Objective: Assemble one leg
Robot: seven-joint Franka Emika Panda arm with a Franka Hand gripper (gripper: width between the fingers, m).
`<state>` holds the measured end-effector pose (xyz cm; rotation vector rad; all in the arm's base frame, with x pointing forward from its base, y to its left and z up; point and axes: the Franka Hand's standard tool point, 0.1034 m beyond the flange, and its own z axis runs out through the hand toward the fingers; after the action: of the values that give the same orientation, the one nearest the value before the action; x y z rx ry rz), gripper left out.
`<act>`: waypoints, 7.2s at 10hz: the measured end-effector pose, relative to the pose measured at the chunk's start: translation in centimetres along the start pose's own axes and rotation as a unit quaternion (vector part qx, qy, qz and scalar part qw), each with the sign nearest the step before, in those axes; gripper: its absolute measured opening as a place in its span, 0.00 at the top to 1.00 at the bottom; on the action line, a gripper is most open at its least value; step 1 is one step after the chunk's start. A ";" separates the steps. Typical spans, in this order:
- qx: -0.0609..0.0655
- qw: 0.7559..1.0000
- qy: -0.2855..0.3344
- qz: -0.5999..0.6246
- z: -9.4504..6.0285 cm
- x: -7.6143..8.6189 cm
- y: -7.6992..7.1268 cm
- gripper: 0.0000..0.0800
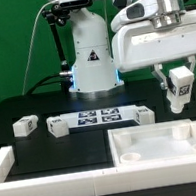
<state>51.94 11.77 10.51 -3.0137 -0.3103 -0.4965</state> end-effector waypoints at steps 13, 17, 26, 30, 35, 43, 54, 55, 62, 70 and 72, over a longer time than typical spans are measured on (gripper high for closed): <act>-0.018 0.993 0.108 -0.049 1.6 8.1 2.2 0.64; -0.026 0.990 0.129 -0.047 3.4 7.6 3.0 0.64; -0.024 0.988 0.144 -0.053 4.9 8.3 1.9 0.64; -0.024 0.990 0.131 -0.049 6.0 7.4 2.4 0.64; -0.023 0.990 0.127 -0.049 6.2 7.3 2.4 0.51; -0.023 0.990 0.127 -0.049 6.2 7.3 2.4 0.19; 0.029 0.993 -0.114 -0.020 5.0 8.4 1.7 0.19; 0.027 0.993 -0.109 -0.020 5.1 8.6 2.0 0.19; 0.025 0.993 -0.115 -0.012 5.7 7.2 2.5 0.64; -0.009 0.944 -0.098 0.313 6.0 7.7 2.1 0.64; -0.015 0.916 -0.094 0.390 6.0 7.8 2.2 0.63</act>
Offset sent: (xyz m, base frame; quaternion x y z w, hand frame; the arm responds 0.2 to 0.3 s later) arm 0.0478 -0.0001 0.0091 -0.0029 0.0335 -0.0739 0.9967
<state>61.54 11.68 7.28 -2.8674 0.8689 -0.1299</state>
